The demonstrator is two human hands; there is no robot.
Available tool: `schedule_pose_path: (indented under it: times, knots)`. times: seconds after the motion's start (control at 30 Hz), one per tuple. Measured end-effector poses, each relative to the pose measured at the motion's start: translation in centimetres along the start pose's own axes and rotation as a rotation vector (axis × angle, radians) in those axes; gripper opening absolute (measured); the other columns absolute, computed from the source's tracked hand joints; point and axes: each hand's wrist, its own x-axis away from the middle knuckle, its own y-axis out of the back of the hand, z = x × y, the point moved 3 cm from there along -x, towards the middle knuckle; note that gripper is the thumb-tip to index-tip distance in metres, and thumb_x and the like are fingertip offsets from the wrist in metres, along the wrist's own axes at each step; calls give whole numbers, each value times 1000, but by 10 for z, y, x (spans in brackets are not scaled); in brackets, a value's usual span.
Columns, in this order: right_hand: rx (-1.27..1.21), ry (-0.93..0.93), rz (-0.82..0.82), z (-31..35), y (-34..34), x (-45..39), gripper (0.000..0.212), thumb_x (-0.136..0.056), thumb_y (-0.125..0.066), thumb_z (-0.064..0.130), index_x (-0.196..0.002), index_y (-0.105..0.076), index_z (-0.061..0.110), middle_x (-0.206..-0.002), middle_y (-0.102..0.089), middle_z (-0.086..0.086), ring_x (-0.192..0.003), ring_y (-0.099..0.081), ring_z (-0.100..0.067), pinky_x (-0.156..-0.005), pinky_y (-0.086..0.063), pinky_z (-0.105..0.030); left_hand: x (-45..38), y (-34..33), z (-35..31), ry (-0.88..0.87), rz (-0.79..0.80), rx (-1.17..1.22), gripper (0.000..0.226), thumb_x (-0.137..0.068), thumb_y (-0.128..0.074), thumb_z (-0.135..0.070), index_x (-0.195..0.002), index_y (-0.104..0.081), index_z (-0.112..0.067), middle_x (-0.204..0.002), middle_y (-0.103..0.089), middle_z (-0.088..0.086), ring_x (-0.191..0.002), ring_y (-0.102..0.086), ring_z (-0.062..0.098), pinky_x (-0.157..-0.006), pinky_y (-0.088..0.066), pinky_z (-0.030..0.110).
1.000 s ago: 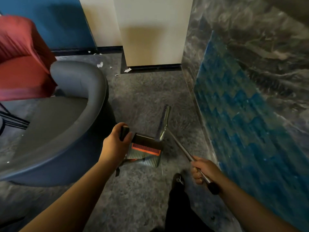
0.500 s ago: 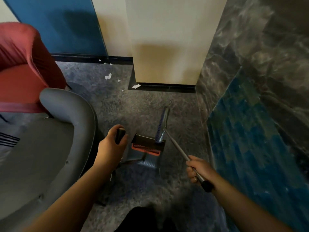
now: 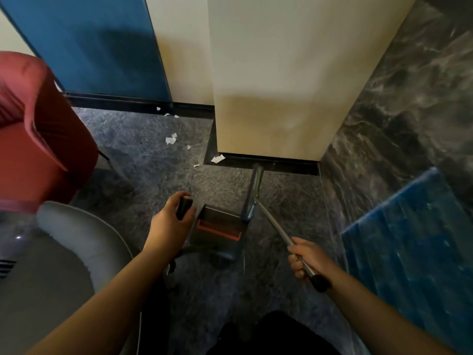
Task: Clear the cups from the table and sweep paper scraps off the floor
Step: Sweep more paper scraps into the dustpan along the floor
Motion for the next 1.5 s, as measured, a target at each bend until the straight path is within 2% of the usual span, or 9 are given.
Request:
schedule_pose_path:
  times: [0.13, 0.33, 0.47, 0.53, 0.7, 0.83, 1.07, 1.3, 1.5]
  knots:
    - [8, 3, 12, 59, -23, -55, 54, -99, -38, -2, -147, -22, 18, -53, -37, -8, -25, -35, -9, -30, -30, -14, -76, 4, -8, 35, 3, -24, 37, -93, -61, -38, -128, -50, -38, -95, -65, 5, -81, -65, 27, -72, -58, 44]
    - [87, -58, 64, 156, -46, -168, 31, -99, -38, 0, -117, -33, 24, -49, -40, -5, -28, -36, -9, -30, -30, -15, -191, -1, -13, 97, -27, -62, 37, -92, -61, -38, -128, -51, -38, -100, -66, 4, -85, -66, 24, -75, -57, 40]
    - [148, -118, 53, 218, -66, -224, 56, -98, -41, -1, -146, -25, 22, -44, -44, -4, -29, -39, -11, -33, -32, -16, -256, 3, -18, 145, -67, -90, 31, -93, -60, -38, -123, -52, -42, -100, -65, -1, -86, -64, 21, -73, -53, 35]
    - [186, -132, 60, 248, -76, -249, 57, -97, -42, 0, -147, -24, 20, -43, -46, -4, -30, -40, -11, -34, -32, -16, -287, 8, -22, 156, -103, -87, 33, -93, -61, -36, -125, -52, -41, -101, -63, -5, -89, -62, 17, -76, -51, 34]
    - [254, -163, 18, 302, -105, -301, 11, -97, -40, 2, -92, -43, 11, -41, -42, -5, -29, -37, -13, -33, -29, -15, -348, 32, -20, 202, -187, -93, 31, -94, -61, -33, -124, -55, -37, -98, -64, -5, -81, -59, 10, -67, -44, 28]
    - [352, -217, -29, 334, -130, -338, 24, -97, -41, 3, -74, -45, 7, -42, -41, -5, -29, -36, -13, -32, -28, -16, -397, 51, -6, 234, -182, -89, 31, -94, -61, -33, -125, -55, -35, -92, -66, 1, -76, -62, 17, -60, -46, 30]
    - [433, -284, -107, 379, -180, -406, 24, -98, -37, 1, -75, -46, 3, -51, -39, -9, -27, -36, -13, -31, -27, -15, -480, 81, 20, 245, -196, -112, 24, -93, -61, -35, -116, -55, -42, -84, -62, -13, -69, -62, 11, -52, -42, 23]
    - [340, -446, -47, 398, -232, -458, 28, -100, -35, 3, -74, -43, 5, -45, -39, -8, -24, -37, -13, -29, -28, -13, -545, 115, 32, 252, -250, -126, 23, -93, -61, -34, -106, -53, -50, -81, -64, -5, -64, -62, 18, -57, -49, 33]
    - [163, -567, -24, 419, -301, -491, 34, -101, -28, 8, -68, -37, 11, -43, -37, -4, -20, -33, -10, -27, -27, -10, -592, 137, 36, 280, -318, -133, 30, -92, -63, -33, -97, -50, -60, -71, -64, -3, -50, -61, 9, -45, -42, 20]
